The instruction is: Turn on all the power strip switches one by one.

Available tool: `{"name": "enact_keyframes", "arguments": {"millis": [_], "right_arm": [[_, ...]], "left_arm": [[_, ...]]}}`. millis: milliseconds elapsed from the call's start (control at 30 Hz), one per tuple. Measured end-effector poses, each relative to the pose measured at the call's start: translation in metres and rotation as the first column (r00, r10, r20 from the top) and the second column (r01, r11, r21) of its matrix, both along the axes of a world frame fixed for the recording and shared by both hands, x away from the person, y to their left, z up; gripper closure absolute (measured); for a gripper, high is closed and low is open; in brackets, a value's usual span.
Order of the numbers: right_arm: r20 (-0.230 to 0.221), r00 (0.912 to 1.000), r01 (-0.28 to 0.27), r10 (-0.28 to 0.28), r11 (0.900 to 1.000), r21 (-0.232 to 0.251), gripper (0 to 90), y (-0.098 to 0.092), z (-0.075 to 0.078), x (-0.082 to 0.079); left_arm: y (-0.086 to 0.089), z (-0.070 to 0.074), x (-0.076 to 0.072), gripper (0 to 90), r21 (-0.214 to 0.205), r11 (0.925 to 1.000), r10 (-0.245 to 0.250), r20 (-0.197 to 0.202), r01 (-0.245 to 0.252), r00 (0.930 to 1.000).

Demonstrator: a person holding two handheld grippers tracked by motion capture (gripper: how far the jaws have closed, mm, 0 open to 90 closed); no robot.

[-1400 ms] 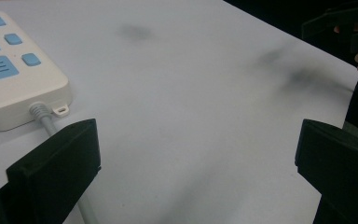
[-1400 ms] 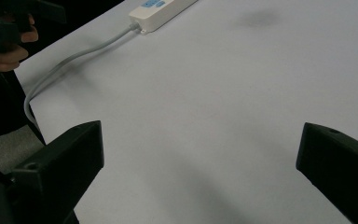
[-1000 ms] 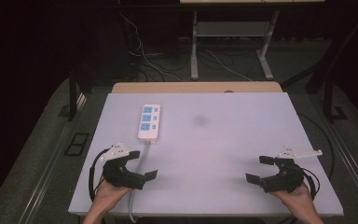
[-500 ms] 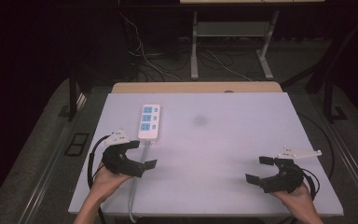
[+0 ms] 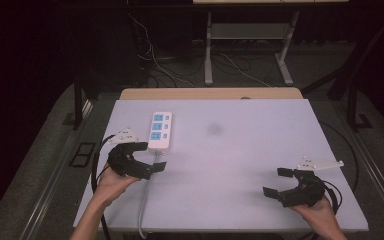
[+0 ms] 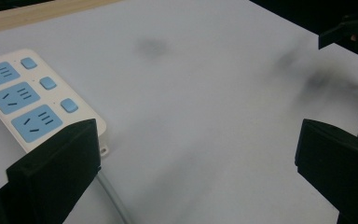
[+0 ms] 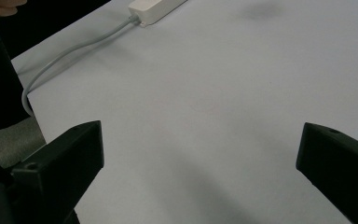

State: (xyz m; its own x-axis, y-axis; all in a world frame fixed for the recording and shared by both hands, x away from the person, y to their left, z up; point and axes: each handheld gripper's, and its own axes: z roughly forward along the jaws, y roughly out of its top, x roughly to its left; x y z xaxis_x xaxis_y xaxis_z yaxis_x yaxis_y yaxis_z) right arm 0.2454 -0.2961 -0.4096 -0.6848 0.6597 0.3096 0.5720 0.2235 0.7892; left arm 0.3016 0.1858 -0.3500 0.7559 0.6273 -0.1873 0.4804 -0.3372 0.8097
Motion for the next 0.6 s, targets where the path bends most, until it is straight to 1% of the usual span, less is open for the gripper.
{"name": "enact_keyframes", "arguments": {"millis": [267, 600], "right_arm": [[0.001, 1.0000, 0.000, 0.000, 1.0000, -0.002, 0.5, -0.001, -0.001, 0.000], [0.000, 1.0000, 0.001, -0.001, 1.0000, -0.005, 0.5, 0.000, -0.001, 0.000]], "left_arm": [[-0.001, 0.005, 0.010, 0.0, 0.034, 0.9993, -0.014, -0.008, 0.014, 0.9999], [0.002, 0.012, 0.026, 0.0, 0.059, 0.9982, -0.010, -0.011, 0.011, 0.9999]]}}
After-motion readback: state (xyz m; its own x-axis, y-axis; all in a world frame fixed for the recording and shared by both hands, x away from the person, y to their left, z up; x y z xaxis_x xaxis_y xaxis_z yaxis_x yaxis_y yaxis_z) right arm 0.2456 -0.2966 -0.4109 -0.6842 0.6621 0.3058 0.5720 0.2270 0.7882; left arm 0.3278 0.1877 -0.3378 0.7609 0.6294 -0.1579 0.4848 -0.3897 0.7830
